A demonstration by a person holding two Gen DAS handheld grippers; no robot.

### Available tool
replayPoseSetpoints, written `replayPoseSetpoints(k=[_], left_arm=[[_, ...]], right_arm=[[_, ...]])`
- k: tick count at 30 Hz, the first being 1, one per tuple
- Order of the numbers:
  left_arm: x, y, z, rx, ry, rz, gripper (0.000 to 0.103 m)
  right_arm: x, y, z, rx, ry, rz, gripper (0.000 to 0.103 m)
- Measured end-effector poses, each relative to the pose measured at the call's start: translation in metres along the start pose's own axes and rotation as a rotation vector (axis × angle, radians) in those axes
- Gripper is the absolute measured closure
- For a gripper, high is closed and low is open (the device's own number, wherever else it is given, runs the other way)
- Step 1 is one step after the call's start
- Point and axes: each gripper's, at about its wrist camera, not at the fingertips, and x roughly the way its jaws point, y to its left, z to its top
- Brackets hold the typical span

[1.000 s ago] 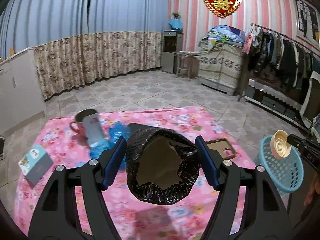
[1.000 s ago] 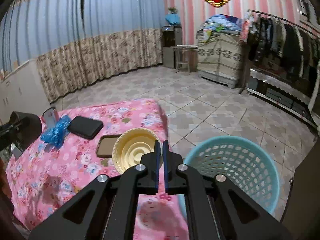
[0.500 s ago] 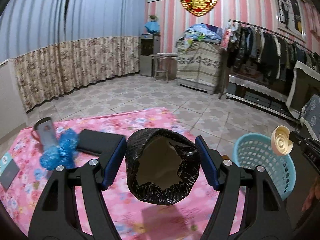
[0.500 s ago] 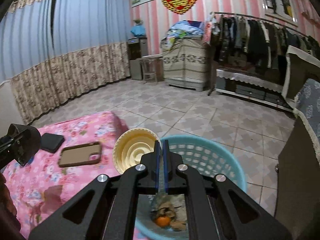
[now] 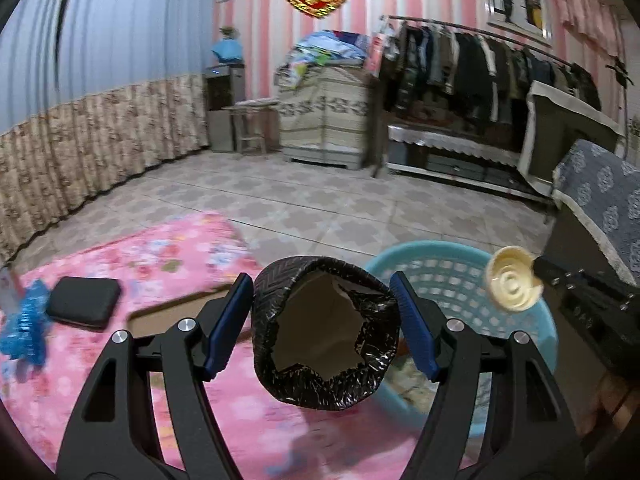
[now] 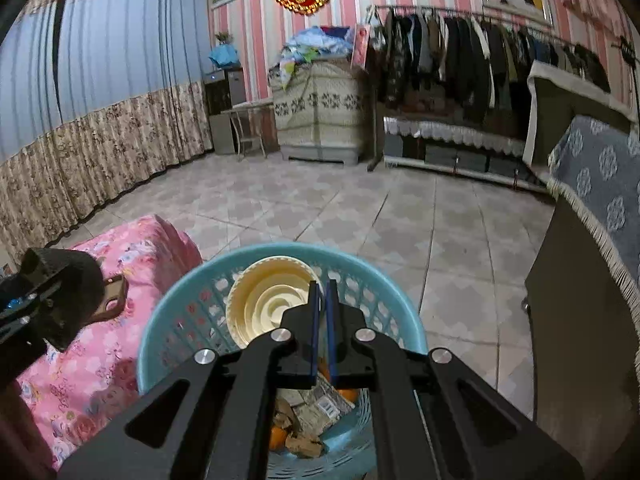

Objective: Collect trash
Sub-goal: 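Open the left tool to drop the black bag while the right tool releases the lid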

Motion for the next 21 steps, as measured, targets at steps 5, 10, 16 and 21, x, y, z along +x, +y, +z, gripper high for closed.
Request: replayPoseSetpoints(k=[5, 10, 16, 21], left_arm=[[0.021, -0.03, 0.0, 0.053, 0.021, -0.049, 0.034], [0.039, -0.047, 0.006, 0.077, 0.054, -0.087, 0.034], [0.05, -0.045, 0.016, 0.076, 0.079, -0.094, 0.021], [0.043, -0.032, 0.025, 0.075, 0.065, -0.016, 0.019]], right_arm=[[0.006, -0.009, -0.003, 0.033, 0.019, -0.018, 0.099], [0.009, -0.014, -0.004, 0.056, 0.033, -0.02, 0.099], [0.013, -0.02, -0.006, 0.083, 0.046, -0.011, 0.099], [0.014, -0.02, -0.007, 0.084, 0.051, -0.001, 0.099]])
